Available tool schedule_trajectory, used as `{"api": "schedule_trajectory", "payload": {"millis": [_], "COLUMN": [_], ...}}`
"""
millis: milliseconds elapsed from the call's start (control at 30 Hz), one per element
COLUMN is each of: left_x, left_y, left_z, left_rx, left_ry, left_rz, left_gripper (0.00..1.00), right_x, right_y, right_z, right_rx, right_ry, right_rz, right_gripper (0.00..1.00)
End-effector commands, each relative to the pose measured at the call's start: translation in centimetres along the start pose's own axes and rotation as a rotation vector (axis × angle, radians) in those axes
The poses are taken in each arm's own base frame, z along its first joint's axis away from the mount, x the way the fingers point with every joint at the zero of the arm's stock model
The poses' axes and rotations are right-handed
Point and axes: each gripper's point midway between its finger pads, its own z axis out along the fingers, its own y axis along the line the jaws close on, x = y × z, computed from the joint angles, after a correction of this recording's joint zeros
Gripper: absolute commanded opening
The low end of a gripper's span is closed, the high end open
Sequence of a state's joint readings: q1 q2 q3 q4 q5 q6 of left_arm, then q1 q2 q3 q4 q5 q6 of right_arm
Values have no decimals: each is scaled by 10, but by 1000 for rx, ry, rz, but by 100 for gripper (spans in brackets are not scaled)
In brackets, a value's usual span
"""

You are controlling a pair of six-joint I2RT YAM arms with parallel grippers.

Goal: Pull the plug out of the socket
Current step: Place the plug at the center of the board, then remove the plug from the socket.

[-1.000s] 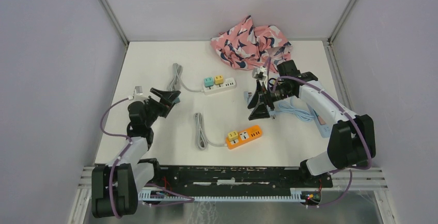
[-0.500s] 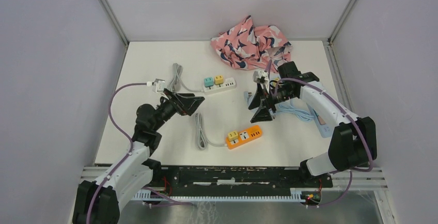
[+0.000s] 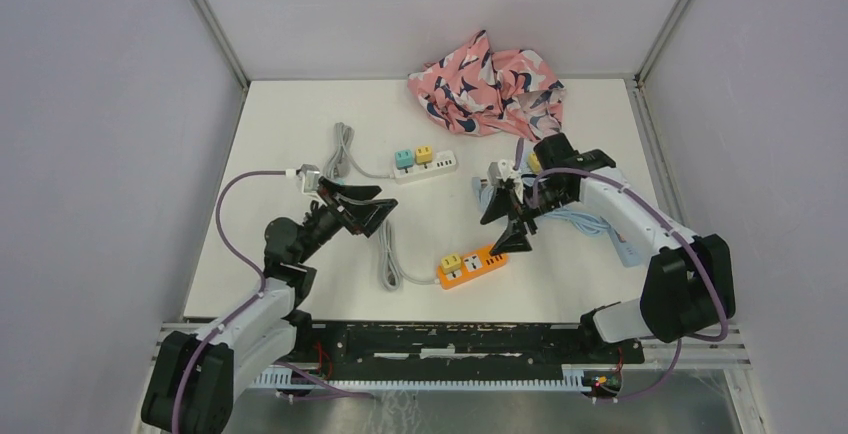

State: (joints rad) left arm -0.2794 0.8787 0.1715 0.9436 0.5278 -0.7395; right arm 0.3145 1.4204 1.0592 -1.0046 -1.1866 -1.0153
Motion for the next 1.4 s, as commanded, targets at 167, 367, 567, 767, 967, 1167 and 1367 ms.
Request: {"api": "schedule_trajectory", "payload": {"millis": [167, 367, 567, 767, 967, 1167, 1367], "left_x": [2, 16, 26, 29, 34, 41, 60], "left_y": [-19, -10, -12, -14, -12, -12, -20], "left_z": [4, 6, 8, 6, 3, 1, -6], "left_rx": [119, 99, 121, 133, 123, 132, 184], "left_ry": [-2, 37, 65, 69, 75, 84, 113], "left_rz": [4, -12, -22, -9, 7, 39, 160], "left_gripper": [97, 96, 95, 95, 95, 94, 95], "right_x": [14, 23, 35, 49, 55, 61, 50], "right_y": [6, -3, -5, -9, -18, -24, -27], "right_z": [37, 65, 95, 113, 119, 118, 111], "right_rx": [-6, 38, 61, 81, 124, 143, 166], "right_ry": [152, 252, 386, 467, 519, 551, 528], "right_rz": [-222, -259, -375, -432, -420, -406, -380], "right_gripper": [82, 78, 74, 68, 63, 50, 14]}}
